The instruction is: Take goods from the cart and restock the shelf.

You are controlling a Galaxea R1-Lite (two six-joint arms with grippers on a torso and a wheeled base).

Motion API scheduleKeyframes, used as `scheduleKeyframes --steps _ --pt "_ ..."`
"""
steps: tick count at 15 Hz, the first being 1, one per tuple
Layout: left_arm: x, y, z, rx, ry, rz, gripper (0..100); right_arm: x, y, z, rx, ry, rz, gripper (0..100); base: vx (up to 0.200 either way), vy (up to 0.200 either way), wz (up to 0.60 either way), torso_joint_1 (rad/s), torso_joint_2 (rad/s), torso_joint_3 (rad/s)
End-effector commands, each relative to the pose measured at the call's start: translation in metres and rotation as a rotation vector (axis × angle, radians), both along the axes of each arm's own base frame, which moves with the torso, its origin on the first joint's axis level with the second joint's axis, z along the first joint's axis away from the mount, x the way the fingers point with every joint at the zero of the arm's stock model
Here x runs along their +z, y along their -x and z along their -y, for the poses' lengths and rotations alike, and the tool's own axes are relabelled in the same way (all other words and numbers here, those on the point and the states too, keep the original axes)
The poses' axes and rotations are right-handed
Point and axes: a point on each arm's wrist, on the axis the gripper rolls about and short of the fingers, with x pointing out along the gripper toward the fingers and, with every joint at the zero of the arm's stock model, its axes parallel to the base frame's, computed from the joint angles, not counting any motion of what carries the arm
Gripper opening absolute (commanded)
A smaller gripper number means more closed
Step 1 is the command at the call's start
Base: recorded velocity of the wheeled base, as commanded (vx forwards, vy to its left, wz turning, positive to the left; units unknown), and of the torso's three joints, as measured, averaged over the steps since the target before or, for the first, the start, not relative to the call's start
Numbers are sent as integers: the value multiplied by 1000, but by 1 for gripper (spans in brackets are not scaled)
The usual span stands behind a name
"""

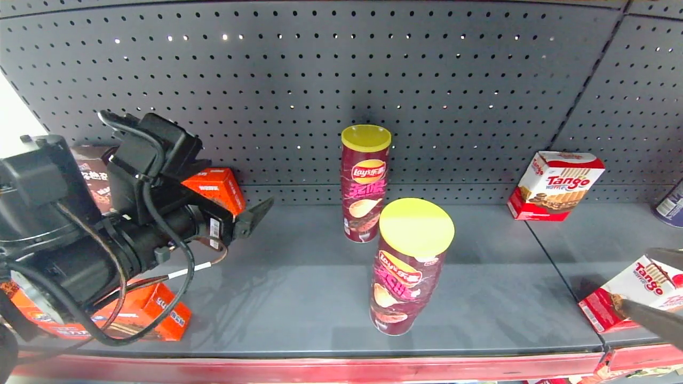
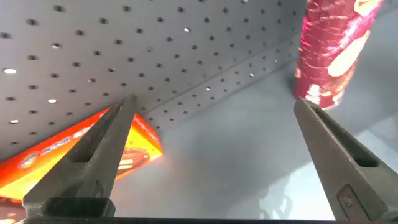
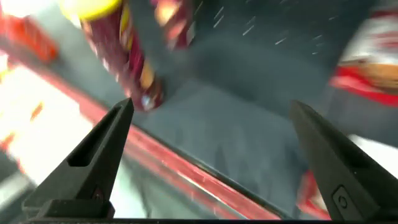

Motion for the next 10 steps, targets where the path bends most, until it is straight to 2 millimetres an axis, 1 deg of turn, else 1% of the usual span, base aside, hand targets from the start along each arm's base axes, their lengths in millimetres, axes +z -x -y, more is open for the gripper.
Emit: scheduleKeyframes --steps 1,3,6,8,9,10 --pt "-4 2 -6 18 -4 -9 100 -21 -44 -36 127 113 -167 100 0 0 0 0 0 0" --pt "-7 6 -7 15 -7 -17 100 -27 -54 -49 174 134 -195 100 0 0 0 0 0 0" --pt "-6 5 -7 18 -6 -13 100 -34 -78 -74 191 128 -154 100 0 0 0 0 0 0" --pt "-6 4 -8 24 -7 -12 100 -36 -82 -86 213 128 -138 100 0 0 0 0 0 0" --pt "-6 3 -8 24 -6 -14 100 -39 -81 -96 251 139 -147 100 0 0 0 0 0 0" --pt "-6 3 -8 24 -6 -14 100 -41 -79 -102 270 147 -152 100 0 0 0 0 0 0"
